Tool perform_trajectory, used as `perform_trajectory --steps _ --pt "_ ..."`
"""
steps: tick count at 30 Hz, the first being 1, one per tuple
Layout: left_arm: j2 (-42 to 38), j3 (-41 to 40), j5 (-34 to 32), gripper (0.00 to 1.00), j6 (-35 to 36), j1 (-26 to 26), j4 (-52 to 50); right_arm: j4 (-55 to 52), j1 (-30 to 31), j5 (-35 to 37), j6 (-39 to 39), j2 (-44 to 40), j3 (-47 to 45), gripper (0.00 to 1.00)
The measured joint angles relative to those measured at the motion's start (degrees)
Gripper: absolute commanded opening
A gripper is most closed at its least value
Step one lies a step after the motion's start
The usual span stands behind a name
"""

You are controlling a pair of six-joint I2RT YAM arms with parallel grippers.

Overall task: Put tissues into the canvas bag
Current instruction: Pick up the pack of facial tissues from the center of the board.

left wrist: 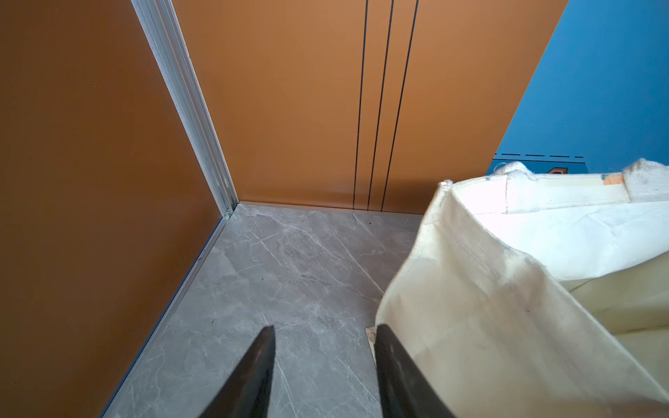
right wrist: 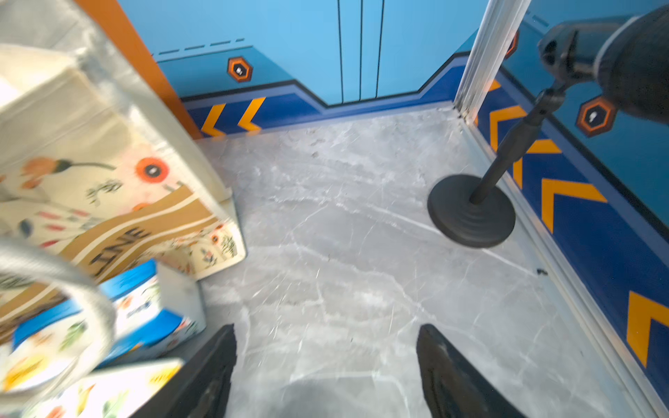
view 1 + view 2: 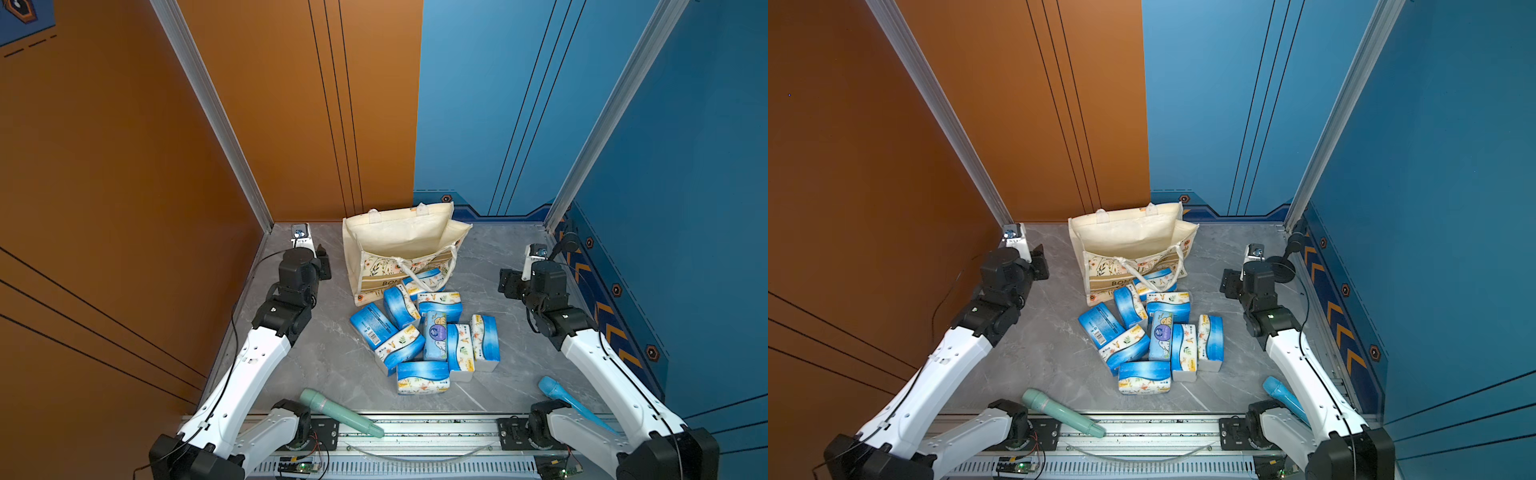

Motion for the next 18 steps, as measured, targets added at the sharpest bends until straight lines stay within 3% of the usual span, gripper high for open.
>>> perform_trajectory --steps 5,13,18 --pt "-1.4 4.8 3.3 0.38 -2.5 0.0 -11.0 -17.4 6.2 -1.7 6.4 -5.1 4.0 0.79" --pt "-4.0 8.6 5.5 0.48 -4.0 0.0 -22.2 -34.5 21.6 1.5 16.5 -3.3 5.7 0.84" --pt "-3.6 11.3 7.7 0.49 -4.2 0.0 -24.9 -38.0 24.2 4.2 20.3 2.3 5.7 0.85"
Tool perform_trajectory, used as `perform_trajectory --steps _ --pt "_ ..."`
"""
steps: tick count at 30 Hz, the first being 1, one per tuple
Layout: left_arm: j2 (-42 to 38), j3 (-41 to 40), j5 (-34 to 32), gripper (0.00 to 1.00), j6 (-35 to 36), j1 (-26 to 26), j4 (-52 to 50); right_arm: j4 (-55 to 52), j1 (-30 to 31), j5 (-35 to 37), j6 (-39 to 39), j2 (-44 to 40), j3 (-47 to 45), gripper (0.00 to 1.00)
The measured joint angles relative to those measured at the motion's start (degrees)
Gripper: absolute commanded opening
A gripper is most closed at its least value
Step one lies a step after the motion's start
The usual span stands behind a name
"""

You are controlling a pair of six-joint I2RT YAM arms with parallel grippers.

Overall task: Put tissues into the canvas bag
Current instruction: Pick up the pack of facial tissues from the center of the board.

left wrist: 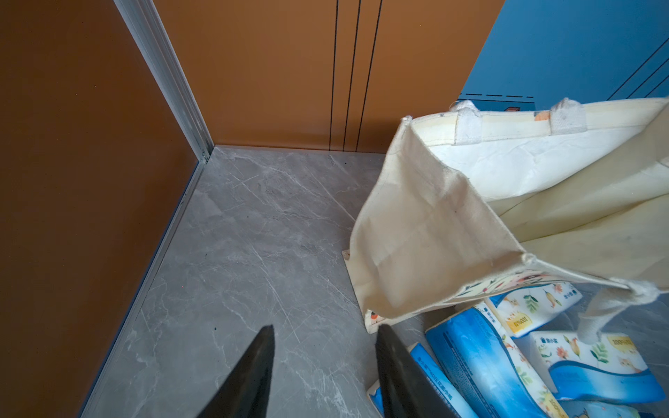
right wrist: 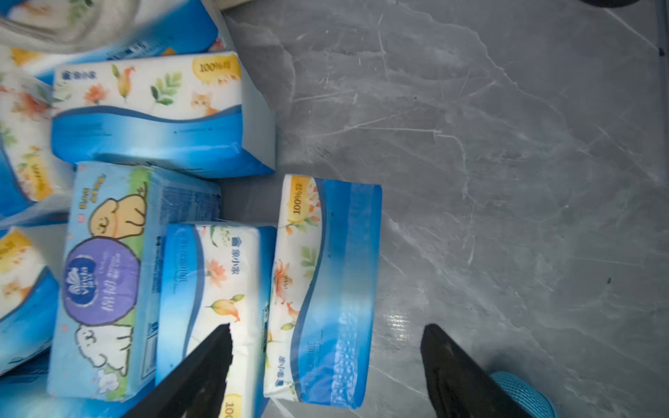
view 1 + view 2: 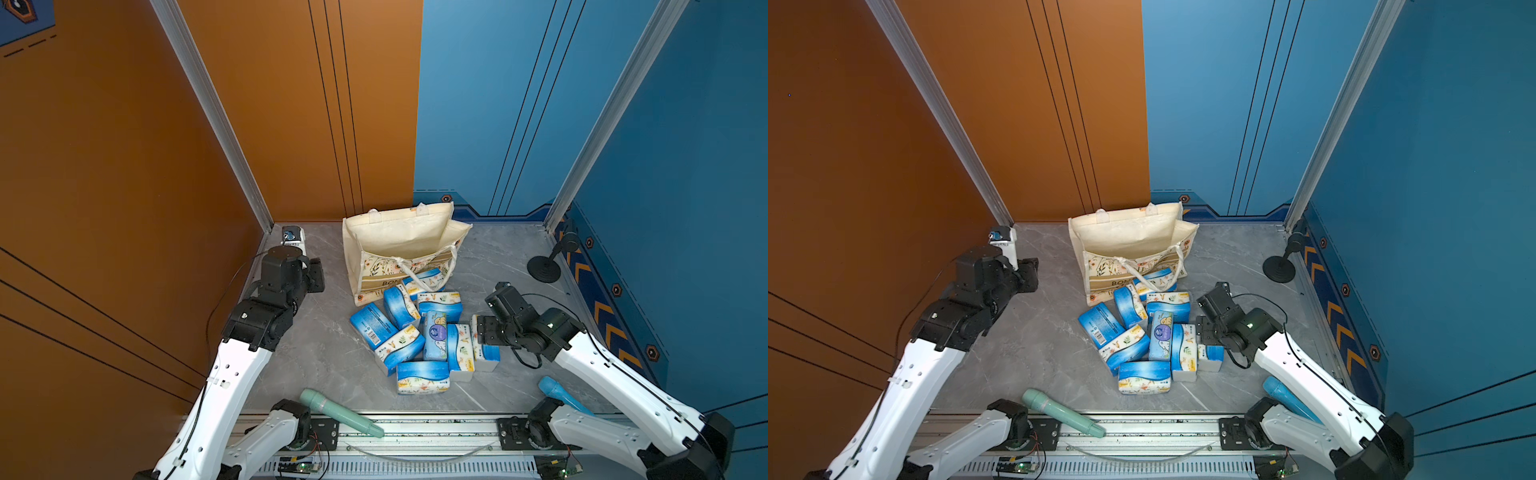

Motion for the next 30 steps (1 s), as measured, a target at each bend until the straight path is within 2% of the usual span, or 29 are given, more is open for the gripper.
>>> perform_trajectory --steps 10,21,30 --pt "3.2 1.0 3.7 0.5 0.0 0.0 -2.4 2.0 -2.6 -0.4 1.9 2.5 -2.6 0.85" --pt "6.2 8.3 5.2 0.52 0.3 0.0 -3.7 7.3 -3.7 -4.0 1.8 10.9 -3.0 0.85" --pt "10.7 13.8 6.3 0.5 0.7 0.1 -6.1 9.6 -6.5 -5.2 1.6 11.4 -5.6 0.8"
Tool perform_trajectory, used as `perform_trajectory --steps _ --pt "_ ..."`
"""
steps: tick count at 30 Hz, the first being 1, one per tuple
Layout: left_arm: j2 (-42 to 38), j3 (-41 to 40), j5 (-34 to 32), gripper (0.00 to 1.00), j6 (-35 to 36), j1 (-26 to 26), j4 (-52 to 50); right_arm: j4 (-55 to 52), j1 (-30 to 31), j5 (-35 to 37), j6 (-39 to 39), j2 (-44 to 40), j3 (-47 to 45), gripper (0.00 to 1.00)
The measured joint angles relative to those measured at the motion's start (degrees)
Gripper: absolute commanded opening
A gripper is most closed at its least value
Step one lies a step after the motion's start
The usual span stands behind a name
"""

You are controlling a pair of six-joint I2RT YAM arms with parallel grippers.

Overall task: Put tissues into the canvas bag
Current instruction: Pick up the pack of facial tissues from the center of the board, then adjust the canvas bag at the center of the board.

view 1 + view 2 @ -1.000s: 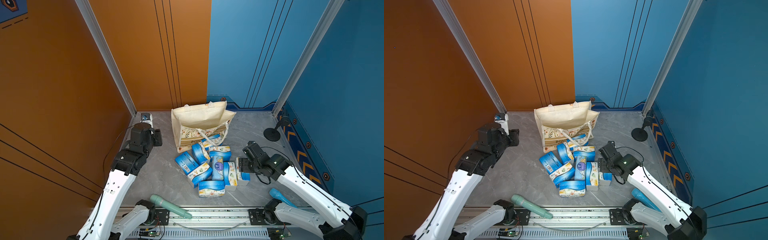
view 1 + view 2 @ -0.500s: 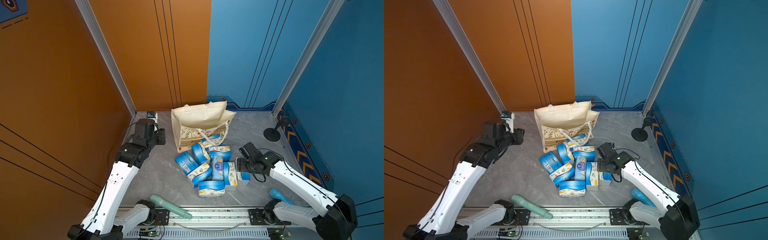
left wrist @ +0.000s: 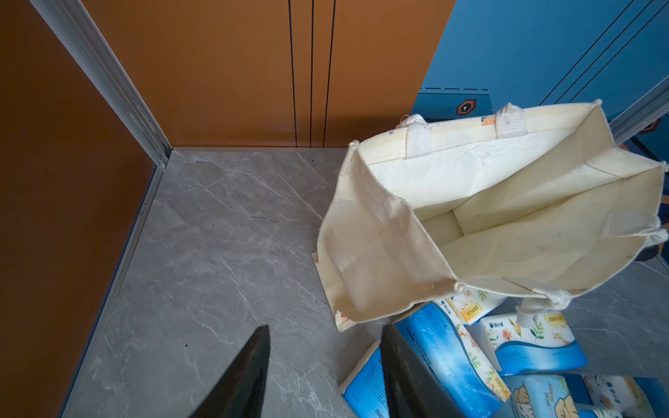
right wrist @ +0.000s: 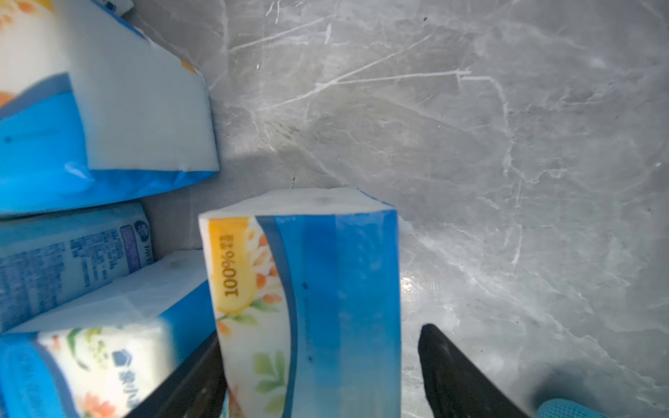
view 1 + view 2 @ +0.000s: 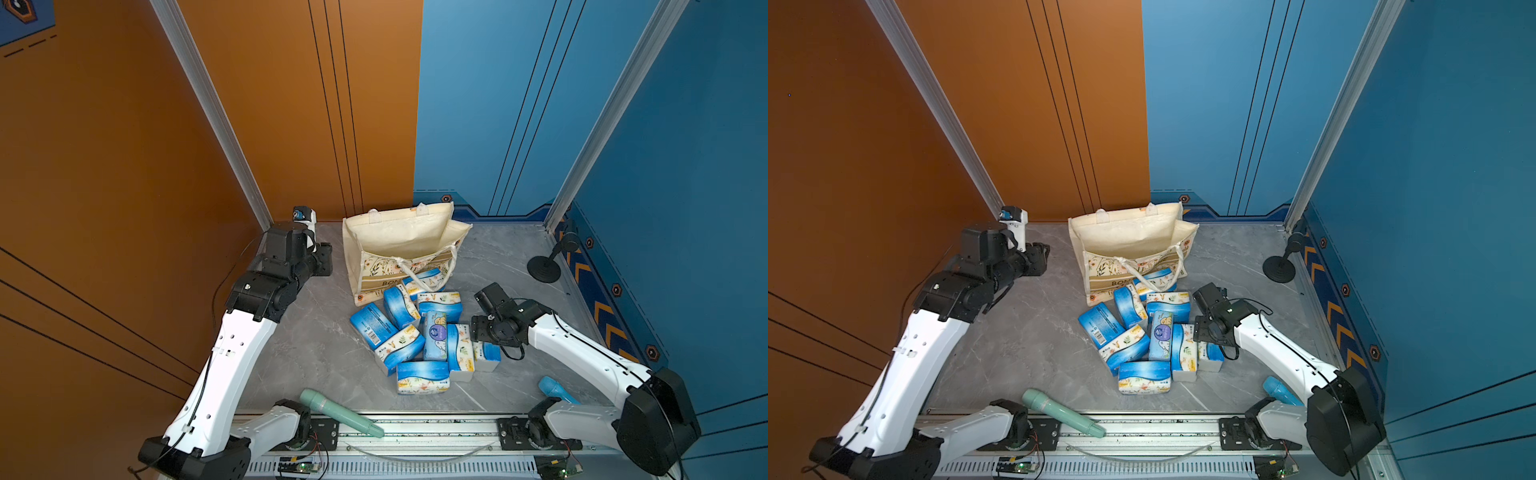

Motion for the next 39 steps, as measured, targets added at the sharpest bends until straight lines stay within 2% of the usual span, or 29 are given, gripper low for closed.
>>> perform_trajectory --steps 3,6,8,12,15,22,28,32,36,39 --pt "2.5 3.1 0.2 0.5 0.2 0.2 -1.1 0.9 -0.3 -0.7 0.0 0.7 -0.1 0.77" --pt "5.1 6.7 0.8 0.52 0.5 0.5 -2.1 1.7 -0.3 -1.4 -0.2 2.3 -0.1 0.7" --pt "6.7 9.2 1.6 0.52 0.9 0.8 -2.8 2.3 -0.3 -1.6 -0.3 3.2 -0.1 0.62" --pt "11.2 16.3 3.5 0.55 2.1 1.5 -5.0 2.7 -0.3 -2.0 -0.7 3.8 -0.1 0.39" --pt "16.7 24.2 5.9 0.6 4.0 2.4 -7.9 2.8 -0.7 -2.4 -1.1 3.9 0.0 0.31" --pt "32.0 41.0 12.1 0.72 9.4 4.7 -14.6 0.7 -1.6 -2.4 -3.0 3.0 3.9 0.31" --pt "44.4 54.2 16.6 0.76 14.9 4.5 -19.9 -2.4 -2.3 0.4 -5.9 -1.7 17.7 0.31" --pt "48.4 57.0 17.6 0.74 17.7 3.9 -22.1 -2.4 -2.3 2.0 -8.0 -4.7 26.9 0.31" --pt "50.9 58.7 17.9 0.64 19.7 3.0 -23.0 -2.0 -2.3 2.6 -9.7 -6.6 33.0 0.31" --pt "52.4 60.3 18.0 0.61 20.9 2.4 -23.4 -0.7 -2.3 1.8 -10.8 -6.6 36.2 0.31"
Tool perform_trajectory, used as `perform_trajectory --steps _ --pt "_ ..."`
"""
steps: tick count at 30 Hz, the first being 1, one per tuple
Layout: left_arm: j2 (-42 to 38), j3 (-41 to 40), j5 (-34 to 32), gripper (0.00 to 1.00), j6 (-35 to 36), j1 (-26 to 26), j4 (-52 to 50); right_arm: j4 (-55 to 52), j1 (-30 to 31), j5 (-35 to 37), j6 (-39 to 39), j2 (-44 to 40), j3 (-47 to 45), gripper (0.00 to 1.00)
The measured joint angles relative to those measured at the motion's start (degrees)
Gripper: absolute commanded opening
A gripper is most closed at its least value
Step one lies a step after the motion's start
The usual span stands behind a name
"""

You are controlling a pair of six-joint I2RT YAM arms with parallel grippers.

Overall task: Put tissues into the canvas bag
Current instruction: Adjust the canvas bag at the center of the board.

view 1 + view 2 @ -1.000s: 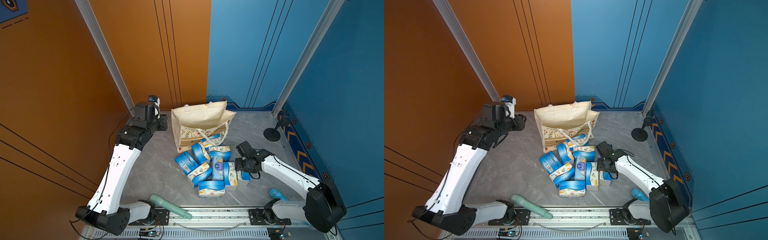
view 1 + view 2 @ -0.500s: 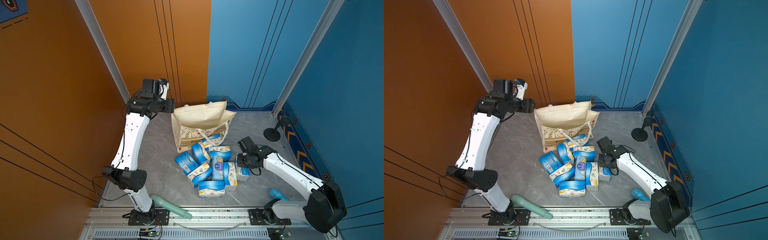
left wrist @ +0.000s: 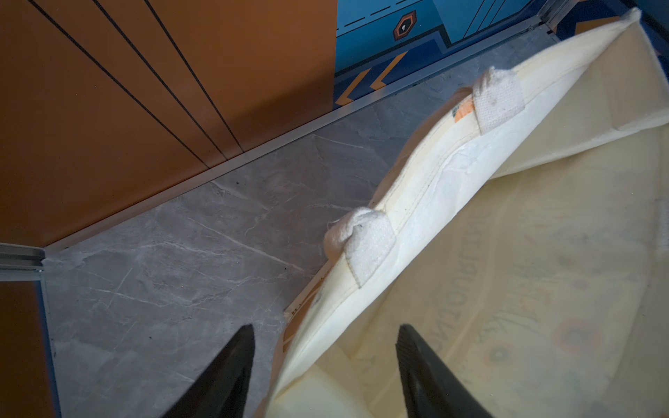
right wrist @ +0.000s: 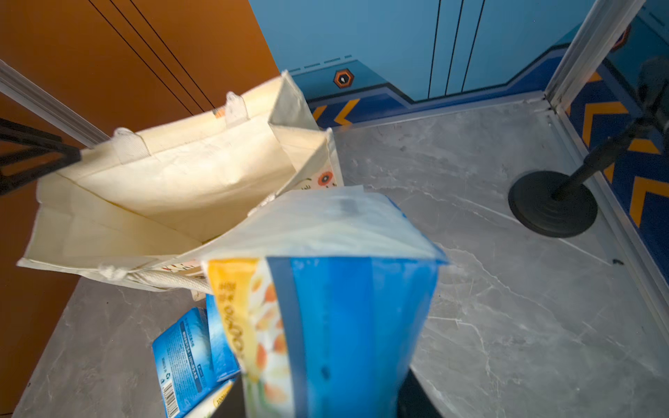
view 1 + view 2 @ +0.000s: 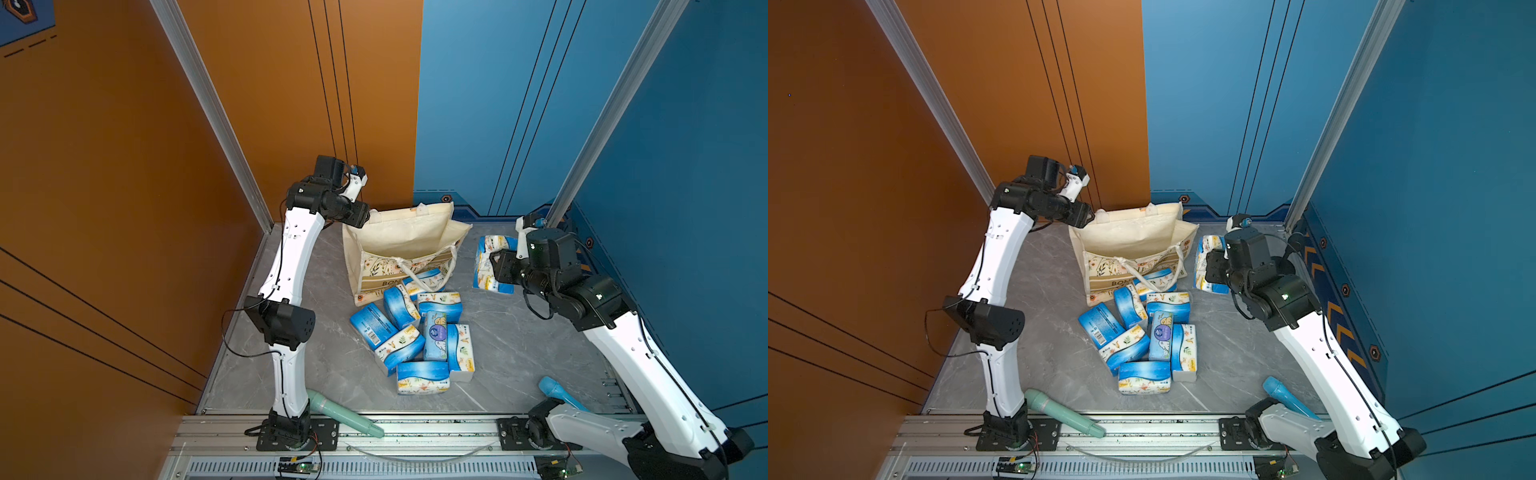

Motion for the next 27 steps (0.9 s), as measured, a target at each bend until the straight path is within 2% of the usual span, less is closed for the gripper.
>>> perform_trajectory --steps 4,9,13,17,19,22,23,27 --pt "2.1 2.7 0.0 0.61 1.0 -0.8 -0.2 3.0 0.1 -3.0 -0.3 2.5 3.5 0.31" --pt "4.7 5.4 -0.4 0.62 1.9 -1.3 -0.4 7.5 1.5 -7.6 -0.3 9.5 8.6 0.31" --pt "6.4 7.4 -1.3 0.65 2.1 -1.2 -0.4 9.6 2.8 -9.4 -0.7 14.3 12.0 0.31" --pt "7.1 7.9 -1.1 0.64 2.3 -0.9 -0.4 12.5 3.5 -10.7 -0.7 17.2 13.4 0.31" --pt "7.2 7.9 -0.2 0.55 2.3 -0.9 -0.4 14.0 3.6 -11.1 -0.4 18.6 13.8 0.31" --pt "7.6 7.9 1.6 0.27 2.3 -0.9 -0.4 15.8 3.7 -11.8 0.0 21.0 14.7 0.31" --pt "7.8 7.9 2.1 0.22 2.4 -1.0 -0.4 16.4 3.8 -12.0 0.0 21.8 15.1 0.31" --pt "8.6 7.9 3.2 0.16 2.9 -1.4 -0.3 17.7 4.3 -12.2 0.2 26.1 18.2 0.31"
